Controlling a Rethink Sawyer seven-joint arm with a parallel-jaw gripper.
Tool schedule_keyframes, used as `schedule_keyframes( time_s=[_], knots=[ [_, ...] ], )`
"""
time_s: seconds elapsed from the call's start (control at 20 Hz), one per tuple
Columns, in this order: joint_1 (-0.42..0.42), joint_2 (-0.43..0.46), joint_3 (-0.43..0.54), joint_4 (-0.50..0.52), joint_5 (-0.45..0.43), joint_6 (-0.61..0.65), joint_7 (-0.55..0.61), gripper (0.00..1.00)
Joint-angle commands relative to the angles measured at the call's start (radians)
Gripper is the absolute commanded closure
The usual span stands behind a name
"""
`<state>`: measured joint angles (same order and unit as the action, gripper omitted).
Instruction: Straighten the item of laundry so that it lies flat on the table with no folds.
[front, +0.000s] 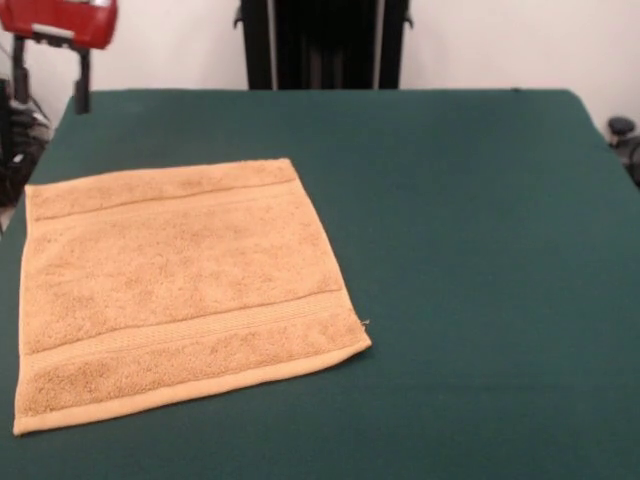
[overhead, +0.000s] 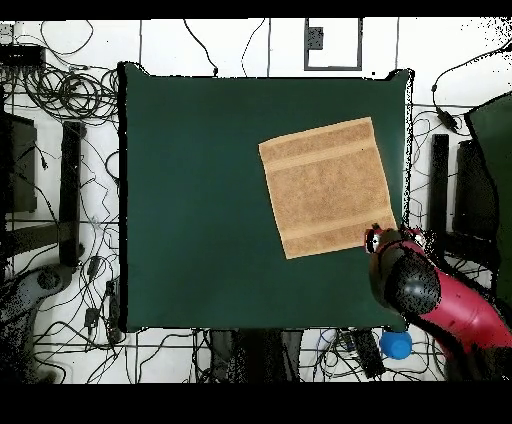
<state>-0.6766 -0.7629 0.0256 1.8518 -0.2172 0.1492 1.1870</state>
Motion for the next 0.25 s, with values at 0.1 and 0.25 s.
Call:
schedule_keyframes(
  time_s=[0.1,0.25],
  knots=[
    [0.143,0.020,-0.016,0.119,0.100,-0.040,0.340,0.00],
    [0.171,0.033,-0.053,0.114,0.113,-0.056,0.336,0.00]
  ],
)
